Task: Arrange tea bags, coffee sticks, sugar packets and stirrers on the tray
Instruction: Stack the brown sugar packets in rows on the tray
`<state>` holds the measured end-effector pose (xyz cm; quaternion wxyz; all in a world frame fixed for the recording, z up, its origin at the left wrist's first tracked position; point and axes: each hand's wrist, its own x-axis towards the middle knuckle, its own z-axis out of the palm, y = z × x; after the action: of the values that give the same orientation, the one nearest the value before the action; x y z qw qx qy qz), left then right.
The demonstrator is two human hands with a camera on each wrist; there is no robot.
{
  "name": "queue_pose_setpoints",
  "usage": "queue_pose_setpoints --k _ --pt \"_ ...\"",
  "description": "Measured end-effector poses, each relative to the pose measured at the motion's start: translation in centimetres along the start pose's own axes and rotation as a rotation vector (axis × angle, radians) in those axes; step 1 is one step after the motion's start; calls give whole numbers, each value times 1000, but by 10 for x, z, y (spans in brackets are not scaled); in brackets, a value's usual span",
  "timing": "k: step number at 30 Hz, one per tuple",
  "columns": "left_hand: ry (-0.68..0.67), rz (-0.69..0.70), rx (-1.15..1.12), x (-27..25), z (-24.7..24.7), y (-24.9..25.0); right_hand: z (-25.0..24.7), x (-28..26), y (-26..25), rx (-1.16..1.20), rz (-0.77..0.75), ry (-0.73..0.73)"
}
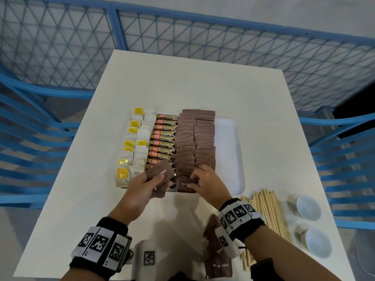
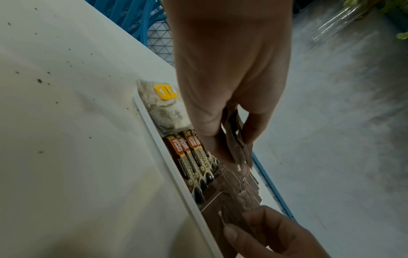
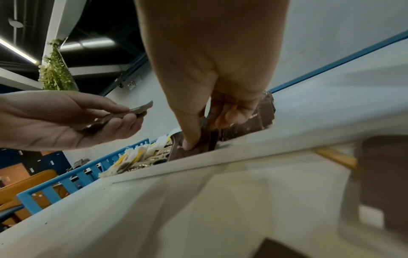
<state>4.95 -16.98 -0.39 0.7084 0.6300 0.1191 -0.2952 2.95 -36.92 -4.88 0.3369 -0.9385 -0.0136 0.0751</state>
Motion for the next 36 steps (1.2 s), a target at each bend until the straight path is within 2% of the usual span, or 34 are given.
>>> queue_pose_setpoints --k 3,7,9,11,14,16,18,20,22,25,31,36 --pt "-39 24 93 0 3 -1 2 -2 0 3 17 47" --pt "-28 44 148 0 11 -2 -11 -2 -10 198 91 239" --pt "-7 38 157 2 13 -3 -21 -2 -18 335 148 166" --pt "-9 31 163 5 16 -5 -30 -3 -23 463 142 39" --pt "-35 27 182 7 21 -3 -34 -4 -21 504 105 -73" --pt "-52 29 195 8 24 -2 -37 -4 -15 518 135 -123" --pt "-34 22 201 9 26 -4 -42 -6 -6 535 194 -131" --pt "0 11 193 10 25 -5 -48 -8 5 573 270 -73" --pt "26 -1 178 11 24 -6 -57 -8 20 548 339 7" --pt "42 -23 155 10 21 -5 -65 -6 41 361 404 92" --pt "84 -33 136 10 18 -5 -56 1 49 221 412 79" --pt "39 15 138 7 18 -5 -39 9 41 207 406 108"
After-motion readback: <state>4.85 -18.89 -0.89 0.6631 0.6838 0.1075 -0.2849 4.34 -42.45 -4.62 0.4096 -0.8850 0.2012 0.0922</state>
